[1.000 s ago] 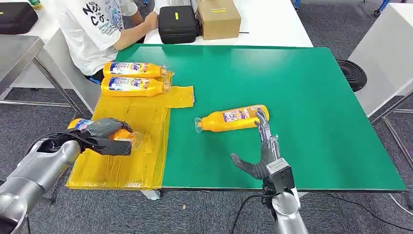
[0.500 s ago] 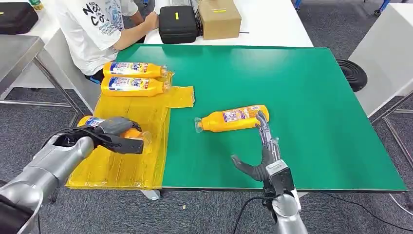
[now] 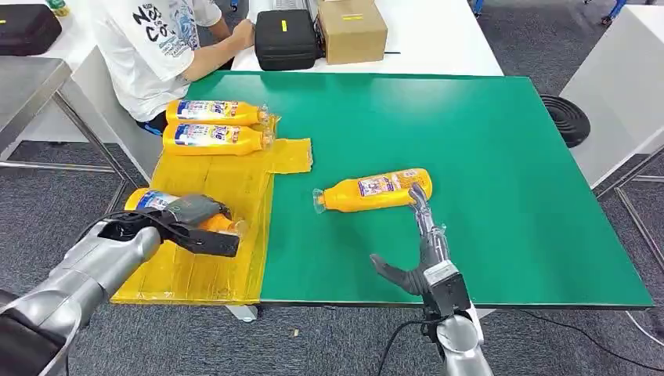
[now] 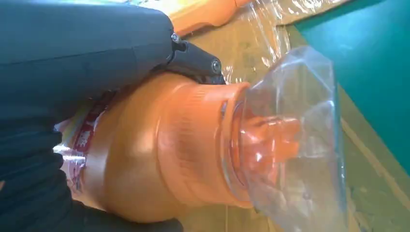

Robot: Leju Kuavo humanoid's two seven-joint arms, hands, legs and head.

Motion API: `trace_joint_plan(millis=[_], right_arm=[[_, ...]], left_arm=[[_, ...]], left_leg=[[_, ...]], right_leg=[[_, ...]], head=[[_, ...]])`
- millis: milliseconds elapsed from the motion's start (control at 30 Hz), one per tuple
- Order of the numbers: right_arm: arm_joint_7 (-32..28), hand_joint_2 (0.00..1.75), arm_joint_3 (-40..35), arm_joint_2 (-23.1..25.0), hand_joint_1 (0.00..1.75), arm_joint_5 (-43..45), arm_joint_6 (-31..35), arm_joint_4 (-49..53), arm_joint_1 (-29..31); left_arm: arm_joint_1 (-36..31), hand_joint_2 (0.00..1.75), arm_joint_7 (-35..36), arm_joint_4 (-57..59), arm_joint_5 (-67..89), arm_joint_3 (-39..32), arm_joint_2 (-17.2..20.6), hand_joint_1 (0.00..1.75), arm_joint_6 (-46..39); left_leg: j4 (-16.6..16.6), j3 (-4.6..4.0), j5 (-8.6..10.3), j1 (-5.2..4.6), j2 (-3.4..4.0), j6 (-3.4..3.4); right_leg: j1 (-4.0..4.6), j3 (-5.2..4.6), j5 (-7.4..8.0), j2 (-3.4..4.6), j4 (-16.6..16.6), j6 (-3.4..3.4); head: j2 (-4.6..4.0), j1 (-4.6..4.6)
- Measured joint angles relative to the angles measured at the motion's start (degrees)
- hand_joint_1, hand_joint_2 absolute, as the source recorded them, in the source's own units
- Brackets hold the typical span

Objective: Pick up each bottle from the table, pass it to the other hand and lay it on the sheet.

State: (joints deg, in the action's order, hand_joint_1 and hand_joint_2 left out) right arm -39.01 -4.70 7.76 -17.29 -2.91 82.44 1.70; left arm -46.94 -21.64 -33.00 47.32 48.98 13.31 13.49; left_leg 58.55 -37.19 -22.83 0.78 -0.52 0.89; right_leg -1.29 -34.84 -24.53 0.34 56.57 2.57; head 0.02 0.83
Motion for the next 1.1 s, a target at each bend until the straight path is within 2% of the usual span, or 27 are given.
trace_joint_plan(millis=[33,100,133,200,333,367,433,500,600,667,700,800,1100], right_arm=[[0.0,1.75,0.0,0.0,0.0,0.0,0.0,-0.1,0.0],[0.0,1.75,0.0,0.0,0.0,0.0,-0.1,-0.3,0.0],[0.0,1.75,0.0,0.0,0.0,0.0,-0.1,-0.5,0.1],[0.0,1.75,0.0,0.0,0.0,0.0,-0.1,-0.7,0.2],[0.0,1.75,0.0,0.0,0.0,0.1,-0.1,-1.2,0.4],[0.0,1.75,0.0,0.0,0.0,0.2,-0.1,-1.4,0.4],[0.0,1.75,0.0,0.0,0.0,0.2,-0.1,-1.6,0.4],[-0.1,1.75,0.0,0.0,0.0,0.2,-0.1,-1.8,0.4],[-0.1,1.75,0.0,0.0,0.0,0.2,-0.1,-1.9,0.4],[-0.1,1.75,0.0,0.0,0.0,0.2,-0.1,-1.9,0.4],[-0.1,1.75,0.0,0.0,0.0,0.2,-0.1,-2.0,0.4],[-0.1,1.75,0.0,0.0,0.0,0.2,0.0,-2.1,0.4],[-0.2,1.75,0.0,0.0,0.0,0.1,0.2,-2.4,0.4]], left_arm=[[0.0,1.75,-0.2,0.2,-0.1,0.2,0.0,1.43,0.4],[0.0,1.75,-1.2,0.4,-0.9,0.3,0.0,1.48,2.0],[-0.2,1.75,-1.6,0.5,-1.2,0.4,0.0,1.43,2.6],[-0.4,1.75,-1.9,0.7,-1.4,0.5,0.0,1.47,3.3],[-0.5,1.75,-1.9,0.9,-1.4,1.0,-0.2,1.4,3.8],[-0.5,1.75,-1.9,0.9,-1.4,1.1,-0.3,1.08,3.8],[-0.5,1.75,-1.9,1.1,-1.4,1.3,-0.5,0.98,3.8],[-0.5,1.75,-1.8,1.3,-1.4,1.4,-0.6,0.61,3.8],[-0.4,1.75,-1.8,1.5,-1.6,1.8,-0.9,0.61,3.6],[0.0,1.75,-1.8,1.8,-1.8,1.9,-1.0,0.38,3.6],[0.1,1.75,-1.8,1.8,-1.9,1.9,-1.1,0.21,3.6],[0.2,1.75,-1.9,2.1,-2.1,2.1,-1.3,0.03,3.5],[0.3,1.75,-2.5,2.8,-2.7,2.1,-1.6,0.0,3.2]], left_leg=[[0.0,0.0,0.0,0.0,0.0,0.0],[0.0,0.0,0.0,0.0,0.0,0.0],[0.0,0.01,0.0,0.0,-0.01,0.0],[0.0,0.02,0.0,0.0,-0.03,0.0],[0.0,0.05,0.0,0.0,-0.02,0.0],[0.0,0.05,0.0,0.0,-0.02,0.0],[0.0,0.07,0.0,0.0,-0.03,0.0],[0.0,0.1,0.0,-0.01,-0.03,0.0],[0.0,0.12,0.0,-0.01,-0.03,0.0],[0.0,0.12,0.0,0.0,-0.02,0.0],[0.0,0.12,0.0,0.0,-0.03,0.0],[0.0,0.12,0.0,0.0,-0.07,0.0],[0.0,0.2,0.0,0.0,-0.06,0.0]], right_leg=[[0.0,0.0,0.0,0.0,0.0,0.0],[0.0,0.0,0.0,0.0,0.0,0.0],[0.0,0.02,0.0,0.0,0.0,0.0],[0.0,0.04,0.0,-0.01,0.0,0.0],[-0.01,0.06,0.0,-0.01,0.0,0.0],[-0.01,0.07,0.0,-0.01,0.0,0.0],[-0.01,0.1,0.0,-0.01,0.0,0.0],[-0.01,0.13,0.0,-0.01,0.0,0.0],[-0.01,0.15,0.0,-0.01,0.0,0.0],[0.0,0.15,0.0,-0.01,0.0,0.0],[0.0,0.15,0.0,-0.01,0.0,0.0],[0.0,0.18,0.0,-0.03,0.0,0.0],[0.0,0.26,0.0,-0.03,0.0,0.0]], head=[[0.0,0.0],[0.0,0.02],[0.0,-0.02],[0.0,0.0],[0.0,0.0],[0.0,0.02],[0.0,0.02],[0.0,0.02],[0.0,0.02],[0.0,0.02],[0.0,0.0],[0.0,0.0],[0.0,0.0]])
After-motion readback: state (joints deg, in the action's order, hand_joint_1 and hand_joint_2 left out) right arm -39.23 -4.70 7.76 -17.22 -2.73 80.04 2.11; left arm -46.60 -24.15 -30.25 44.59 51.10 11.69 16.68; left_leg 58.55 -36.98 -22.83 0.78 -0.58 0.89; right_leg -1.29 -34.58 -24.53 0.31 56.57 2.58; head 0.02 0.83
